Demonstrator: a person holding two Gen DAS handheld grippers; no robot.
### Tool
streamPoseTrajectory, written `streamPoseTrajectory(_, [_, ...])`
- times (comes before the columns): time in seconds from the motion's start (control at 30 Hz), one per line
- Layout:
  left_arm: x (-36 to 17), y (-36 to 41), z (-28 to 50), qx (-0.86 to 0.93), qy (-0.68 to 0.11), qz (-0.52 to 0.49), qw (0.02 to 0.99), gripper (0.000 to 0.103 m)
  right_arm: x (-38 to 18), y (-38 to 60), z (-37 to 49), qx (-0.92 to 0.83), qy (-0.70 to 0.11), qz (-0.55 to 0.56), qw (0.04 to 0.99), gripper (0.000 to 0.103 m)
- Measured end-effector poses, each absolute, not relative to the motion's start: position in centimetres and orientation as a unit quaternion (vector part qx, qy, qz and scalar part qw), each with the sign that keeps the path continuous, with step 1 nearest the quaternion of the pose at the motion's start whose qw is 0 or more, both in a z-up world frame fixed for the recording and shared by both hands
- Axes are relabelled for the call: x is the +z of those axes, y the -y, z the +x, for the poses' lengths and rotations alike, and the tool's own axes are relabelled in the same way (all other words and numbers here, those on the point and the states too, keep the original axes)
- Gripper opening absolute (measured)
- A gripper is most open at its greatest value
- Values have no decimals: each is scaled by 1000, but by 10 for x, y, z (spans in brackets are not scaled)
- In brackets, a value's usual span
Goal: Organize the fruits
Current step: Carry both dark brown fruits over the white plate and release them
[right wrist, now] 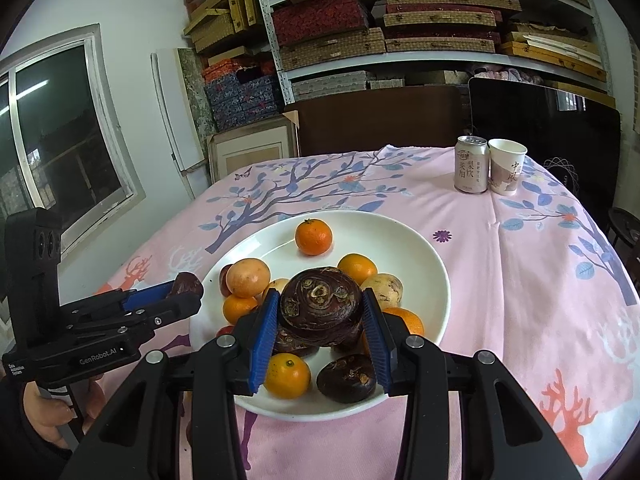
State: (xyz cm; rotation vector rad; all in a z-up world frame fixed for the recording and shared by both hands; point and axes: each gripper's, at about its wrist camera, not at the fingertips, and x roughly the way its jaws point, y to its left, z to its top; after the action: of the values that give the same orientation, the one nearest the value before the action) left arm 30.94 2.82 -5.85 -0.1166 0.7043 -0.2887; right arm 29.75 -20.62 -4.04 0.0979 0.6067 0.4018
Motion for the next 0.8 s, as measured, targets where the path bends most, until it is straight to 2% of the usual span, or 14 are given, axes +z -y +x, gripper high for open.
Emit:
streamPoseTrajectory(0.43, [-71,-22,317,-133,-363,-44,921,42,-47,201,305,199,-302,45,931,42])
streamPoseTrajectory(0.53, [-75,-21,320,-127,-369,-41,920,52,-50,195,311,207,-310,38,927,43])
streamPoseTrajectory(0.6, [-73,-22,319,-121,-363,-40,923,60,-52,193,312,212,-311,40,926,54])
streamPoseTrajectory(0.63, [-72,-22,318,-121,-359,-39,925,60,-53,195,310,208,-305,43,928,64])
streamPoseTrajectory(0.67, [-71,-22,316,-121,-355,-38,926,62,-52,196,308,207,-300,44,930,67])
streamPoseTrajectory(0.8, [-68,-19,309,-115,-345,-21,931,65,-51,202,302,203,-300,56,931,67])
